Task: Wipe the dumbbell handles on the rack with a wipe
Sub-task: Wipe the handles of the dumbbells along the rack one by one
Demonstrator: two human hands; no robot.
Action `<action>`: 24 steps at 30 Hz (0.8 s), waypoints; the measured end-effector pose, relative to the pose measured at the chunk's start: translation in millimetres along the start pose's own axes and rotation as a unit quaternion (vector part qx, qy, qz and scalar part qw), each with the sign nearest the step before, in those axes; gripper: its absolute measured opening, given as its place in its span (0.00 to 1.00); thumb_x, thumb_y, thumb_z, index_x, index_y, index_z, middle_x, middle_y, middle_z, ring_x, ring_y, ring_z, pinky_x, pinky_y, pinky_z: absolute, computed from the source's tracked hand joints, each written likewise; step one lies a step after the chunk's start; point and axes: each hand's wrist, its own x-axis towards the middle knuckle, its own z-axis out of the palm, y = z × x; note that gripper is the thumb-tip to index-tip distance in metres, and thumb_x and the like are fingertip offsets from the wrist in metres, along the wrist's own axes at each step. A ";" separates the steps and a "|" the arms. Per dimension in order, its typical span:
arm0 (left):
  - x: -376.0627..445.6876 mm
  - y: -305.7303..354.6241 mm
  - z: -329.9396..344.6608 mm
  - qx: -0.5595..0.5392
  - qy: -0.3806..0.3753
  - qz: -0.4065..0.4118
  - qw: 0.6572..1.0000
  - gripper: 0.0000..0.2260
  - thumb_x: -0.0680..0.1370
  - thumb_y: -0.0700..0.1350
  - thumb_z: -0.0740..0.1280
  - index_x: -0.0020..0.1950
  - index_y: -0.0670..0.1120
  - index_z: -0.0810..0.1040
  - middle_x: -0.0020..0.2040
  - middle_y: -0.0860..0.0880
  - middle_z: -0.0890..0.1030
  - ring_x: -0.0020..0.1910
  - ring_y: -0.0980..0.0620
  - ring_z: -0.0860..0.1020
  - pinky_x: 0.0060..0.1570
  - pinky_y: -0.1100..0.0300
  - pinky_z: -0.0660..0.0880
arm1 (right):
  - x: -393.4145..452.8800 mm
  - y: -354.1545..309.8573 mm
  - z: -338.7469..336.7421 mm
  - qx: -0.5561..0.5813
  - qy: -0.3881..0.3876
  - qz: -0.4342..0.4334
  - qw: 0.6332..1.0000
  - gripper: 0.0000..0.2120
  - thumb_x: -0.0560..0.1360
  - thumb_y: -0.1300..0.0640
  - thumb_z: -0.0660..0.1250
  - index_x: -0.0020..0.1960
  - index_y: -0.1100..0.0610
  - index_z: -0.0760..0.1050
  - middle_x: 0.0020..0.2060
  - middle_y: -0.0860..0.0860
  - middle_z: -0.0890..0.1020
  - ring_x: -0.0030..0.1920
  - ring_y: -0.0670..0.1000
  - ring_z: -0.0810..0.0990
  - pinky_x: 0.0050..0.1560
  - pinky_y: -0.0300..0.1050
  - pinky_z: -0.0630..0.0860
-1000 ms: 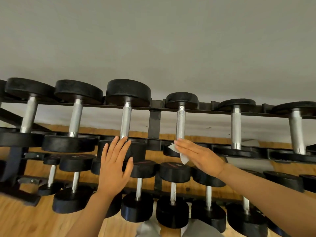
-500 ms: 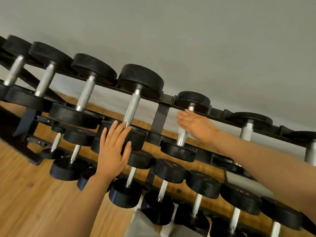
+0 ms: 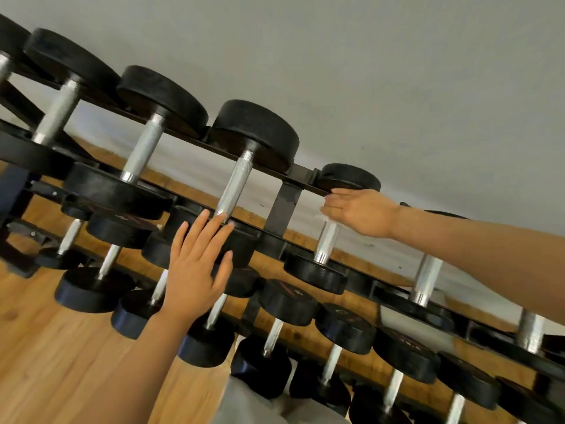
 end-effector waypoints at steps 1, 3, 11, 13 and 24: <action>0.1 -0.5 -0.1 -0.001 0.000 -0.001 1.000 0.21 0.81 0.48 0.58 0.73 0.45 0.72 0.75 0.46 0.69 0.78 0.48 0.58 0.78 0.47 0.49 | 2.8 -1.6 0.1 -0.015 0.007 0.025 1.000 0.20 0.67 0.70 0.73 0.59 0.64 0.80 0.53 0.60 0.83 0.57 0.60 0.81 0.69 0.50 0.62; 0.3 -1.0 0.1 0.000 -0.001 0.000 1.000 0.21 0.80 0.48 0.58 0.73 0.45 0.72 0.75 0.47 0.69 0.79 0.49 0.57 0.78 0.48 0.48 | 5.1 -17.3 4.0 -0.030 0.019 0.051 0.998 0.21 0.62 0.68 0.77 0.54 0.65 0.82 0.49 0.60 0.84 0.53 0.61 0.83 0.66 0.53 0.68; 0.1 -0.7 1.0 -0.004 0.016 0.008 1.000 0.21 0.80 0.48 0.59 0.73 0.45 0.72 0.75 0.47 0.68 0.79 0.50 0.56 0.78 0.48 0.49 | -5.4 -42.7 10.3 -0.004 -0.033 -0.078 0.996 0.26 0.63 0.60 0.80 0.61 0.57 0.80 0.56 0.55 0.83 0.59 0.54 0.81 0.68 0.53 0.62; 0.7 -0.7 2.0 -0.008 0.020 0.004 1.000 0.21 0.80 0.48 0.59 0.72 0.45 0.72 0.74 0.47 0.69 0.79 0.50 0.56 0.78 0.48 0.49 | 1.3 -16.9 3.7 -0.048 -0.012 -0.026 0.998 0.23 0.65 0.60 0.78 0.60 0.60 0.81 0.53 0.57 0.84 0.56 0.55 0.82 0.68 0.53 0.66; 0.6 1.5 3.3 -0.012 0.022 -0.006 1.000 0.20 0.80 0.47 0.60 0.71 0.44 0.74 0.73 0.46 0.71 0.79 0.50 0.57 0.77 0.47 0.50 | -18.9 -47.4 21.0 -0.034 0.053 -0.073 0.995 0.21 0.71 0.61 0.69 0.63 0.63 0.78 0.59 0.59 0.81 0.61 0.57 0.80 0.68 0.55 0.64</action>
